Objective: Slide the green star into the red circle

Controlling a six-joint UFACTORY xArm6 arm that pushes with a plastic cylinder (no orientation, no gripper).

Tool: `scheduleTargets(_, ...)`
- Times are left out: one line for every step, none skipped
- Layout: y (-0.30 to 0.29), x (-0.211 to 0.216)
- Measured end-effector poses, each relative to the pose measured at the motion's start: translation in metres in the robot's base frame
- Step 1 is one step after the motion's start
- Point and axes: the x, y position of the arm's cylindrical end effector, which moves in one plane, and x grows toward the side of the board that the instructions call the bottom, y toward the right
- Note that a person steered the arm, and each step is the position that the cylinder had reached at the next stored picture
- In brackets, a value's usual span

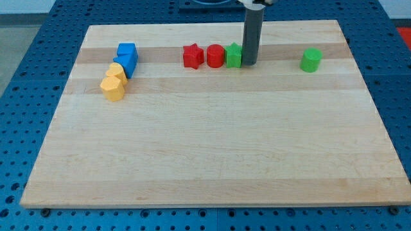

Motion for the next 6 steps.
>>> scheduleTargets(-0.002,0.0)
scheduleTargets(-0.003,0.0)
scheduleTargets(0.001,0.0)
scheduleTargets(0.013,0.0)
scheduleTargets(0.018,0.0)
scheduleTargets(0.018,0.0)
